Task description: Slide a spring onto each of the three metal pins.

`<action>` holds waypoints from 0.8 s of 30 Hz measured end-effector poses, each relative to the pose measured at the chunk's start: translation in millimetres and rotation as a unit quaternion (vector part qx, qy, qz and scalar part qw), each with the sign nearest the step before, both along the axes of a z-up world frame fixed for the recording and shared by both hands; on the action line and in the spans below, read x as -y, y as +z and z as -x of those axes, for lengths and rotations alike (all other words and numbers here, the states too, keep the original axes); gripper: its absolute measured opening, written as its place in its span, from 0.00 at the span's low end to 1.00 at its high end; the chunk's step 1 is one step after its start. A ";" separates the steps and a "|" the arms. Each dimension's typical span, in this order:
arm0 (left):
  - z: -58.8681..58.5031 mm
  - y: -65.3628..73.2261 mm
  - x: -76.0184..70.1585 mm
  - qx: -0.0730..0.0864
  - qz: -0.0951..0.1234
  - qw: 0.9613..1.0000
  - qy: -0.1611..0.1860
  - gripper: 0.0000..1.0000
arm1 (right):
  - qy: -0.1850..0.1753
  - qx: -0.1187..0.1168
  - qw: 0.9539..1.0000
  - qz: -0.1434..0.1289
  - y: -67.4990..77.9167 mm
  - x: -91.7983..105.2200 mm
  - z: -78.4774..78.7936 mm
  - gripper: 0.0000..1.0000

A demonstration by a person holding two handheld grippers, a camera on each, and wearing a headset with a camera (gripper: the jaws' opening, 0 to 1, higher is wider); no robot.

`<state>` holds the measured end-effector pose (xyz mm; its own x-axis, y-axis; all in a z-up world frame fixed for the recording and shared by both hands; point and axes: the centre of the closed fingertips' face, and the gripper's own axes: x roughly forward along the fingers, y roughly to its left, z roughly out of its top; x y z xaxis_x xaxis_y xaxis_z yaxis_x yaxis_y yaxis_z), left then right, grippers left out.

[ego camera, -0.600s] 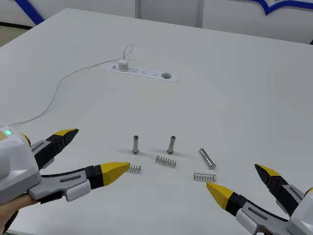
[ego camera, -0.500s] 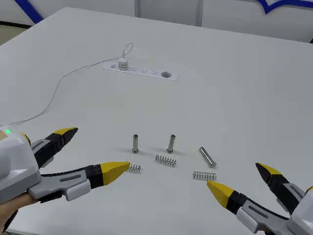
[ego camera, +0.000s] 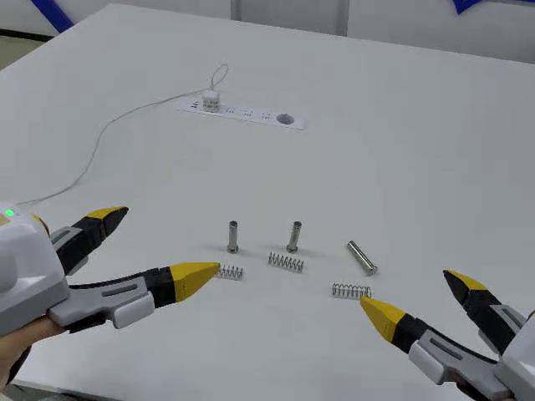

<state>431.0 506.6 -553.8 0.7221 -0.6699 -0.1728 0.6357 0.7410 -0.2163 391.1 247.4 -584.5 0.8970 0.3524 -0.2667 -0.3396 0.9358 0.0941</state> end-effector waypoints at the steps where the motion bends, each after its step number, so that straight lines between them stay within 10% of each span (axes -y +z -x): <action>1: 0.2 -0.6 0.3 -0.001 -0.001 1.000 -0.001 1.00 | -0.001 0.000 1.000 0.000 -0.1 0.2 -0.1 0.77; 24: 4.4 -10.8 4.1 -0.014 -0.025 1.000 -0.013 1.00 | 0.001 -0.005 1.000 -0.003 -3.1 -1.2 -0.7 0.72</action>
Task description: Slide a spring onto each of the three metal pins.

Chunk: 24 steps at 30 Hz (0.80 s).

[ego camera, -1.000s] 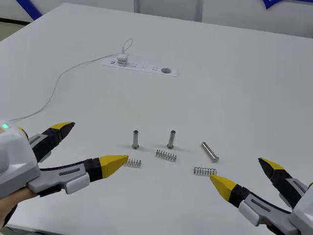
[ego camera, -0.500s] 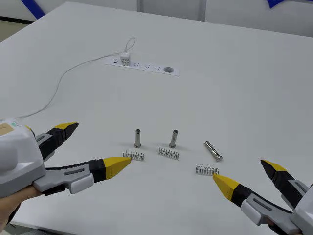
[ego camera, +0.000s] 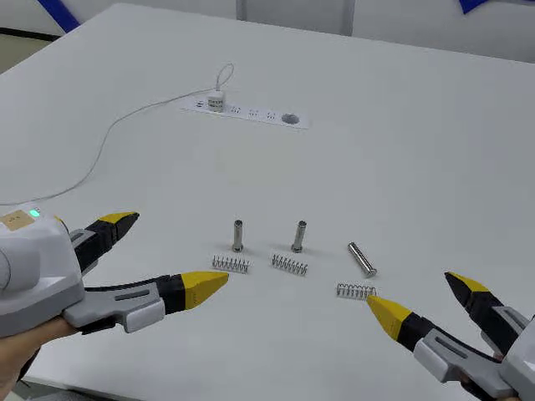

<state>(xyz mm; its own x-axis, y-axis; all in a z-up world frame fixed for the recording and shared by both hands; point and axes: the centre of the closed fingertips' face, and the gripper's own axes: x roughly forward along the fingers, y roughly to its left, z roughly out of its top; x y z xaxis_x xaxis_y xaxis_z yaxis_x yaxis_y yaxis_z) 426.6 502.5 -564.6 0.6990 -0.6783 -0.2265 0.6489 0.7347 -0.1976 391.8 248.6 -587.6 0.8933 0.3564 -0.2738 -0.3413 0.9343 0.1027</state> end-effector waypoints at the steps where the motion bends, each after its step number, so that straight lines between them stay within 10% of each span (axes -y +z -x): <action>1: 0.5 -0.9 0.4 -0.001 -0.003 1.000 -0.002 1.00 | 0.002 -0.002 1.000 0.000 -0.6 -0.7 0.2 0.72; 24: 2.4 -8.0 2.8 -0.013 -0.010 1.000 -0.011 0.95 | 0.008 -0.015 1.000 0.007 -2.1 -1.5 -6.5 0.62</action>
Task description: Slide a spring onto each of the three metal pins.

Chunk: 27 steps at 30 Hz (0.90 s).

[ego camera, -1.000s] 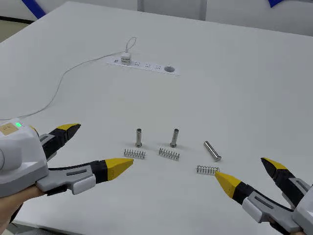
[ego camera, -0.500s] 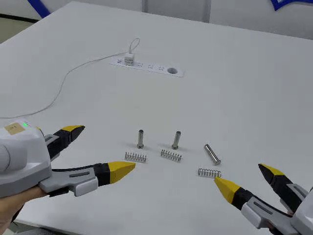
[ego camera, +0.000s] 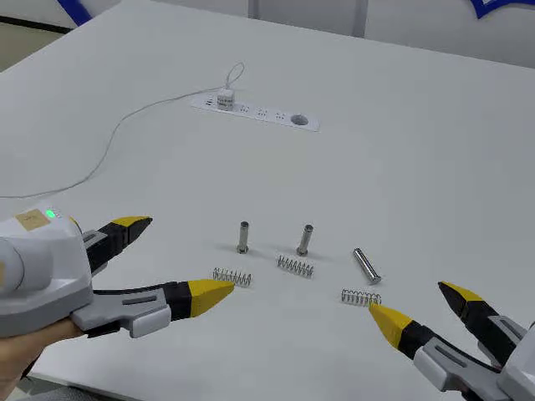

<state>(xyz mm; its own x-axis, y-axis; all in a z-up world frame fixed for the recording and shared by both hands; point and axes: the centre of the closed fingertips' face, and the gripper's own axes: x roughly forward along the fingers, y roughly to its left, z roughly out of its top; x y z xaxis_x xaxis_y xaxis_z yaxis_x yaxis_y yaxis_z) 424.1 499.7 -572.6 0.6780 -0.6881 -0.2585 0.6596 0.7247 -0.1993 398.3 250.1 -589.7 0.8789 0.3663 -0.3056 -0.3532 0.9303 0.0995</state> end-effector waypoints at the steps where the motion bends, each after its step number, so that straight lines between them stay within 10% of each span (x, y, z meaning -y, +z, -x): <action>1: 0.0 -0.4 0.0 -0.001 0.001 1.000 0.000 0.95 | -0.002 0.000 1.000 -0.003 0.3 1.3 -1.1 0.62; 27: 6.6 -10.8 5.2 -0.017 -0.019 0.999 -0.021 0.88 | 0.049 -0.060 0.995 0.056 -25.0 -9.5 -64.0 0.47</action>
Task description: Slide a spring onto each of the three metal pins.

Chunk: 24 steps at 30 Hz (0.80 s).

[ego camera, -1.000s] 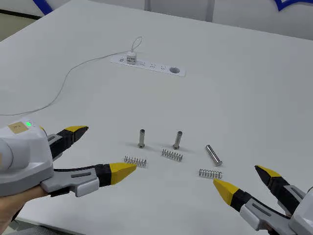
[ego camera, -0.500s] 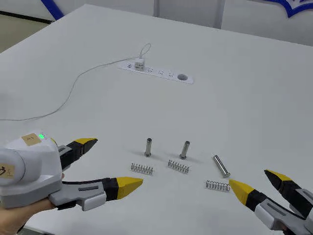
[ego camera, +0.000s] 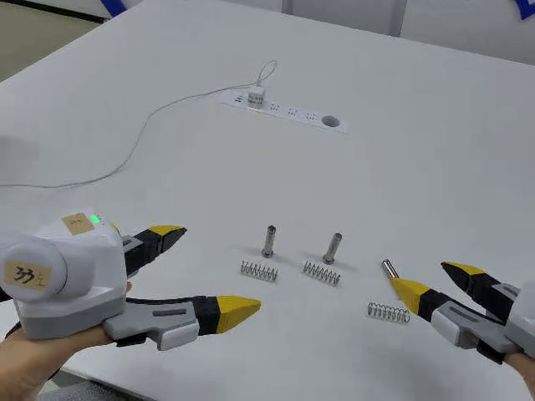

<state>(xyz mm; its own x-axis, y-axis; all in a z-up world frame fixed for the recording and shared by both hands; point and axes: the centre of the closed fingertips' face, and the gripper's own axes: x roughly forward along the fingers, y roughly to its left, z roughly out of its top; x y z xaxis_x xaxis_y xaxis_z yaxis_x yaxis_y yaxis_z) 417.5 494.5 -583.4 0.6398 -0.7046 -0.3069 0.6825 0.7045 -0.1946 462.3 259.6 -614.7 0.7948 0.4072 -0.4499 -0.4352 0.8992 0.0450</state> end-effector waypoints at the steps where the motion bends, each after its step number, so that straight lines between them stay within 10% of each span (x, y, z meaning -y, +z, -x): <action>1: 0.2 0.1 0.1 0.001 -0.001 1.000 -0.001 0.88 | 0.001 -0.001 1.000 0.001 -1.1 -1.0 -1.2 0.46; 24: 1.5 -12.5 -1.3 -0.021 -0.018 1.000 -0.001 0.86 | 0.023 -0.098 0.990 0.096 -58.6 -12.3 -39.0 0.27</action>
<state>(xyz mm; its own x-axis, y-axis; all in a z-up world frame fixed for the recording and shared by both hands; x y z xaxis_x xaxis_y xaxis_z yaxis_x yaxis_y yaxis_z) 416.0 495.9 -596.0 0.6245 -0.6934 -0.3593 0.6752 0.7106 -0.1978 501.3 272.0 -673.3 0.6667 0.3334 -0.6667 -0.4761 0.8786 -0.0367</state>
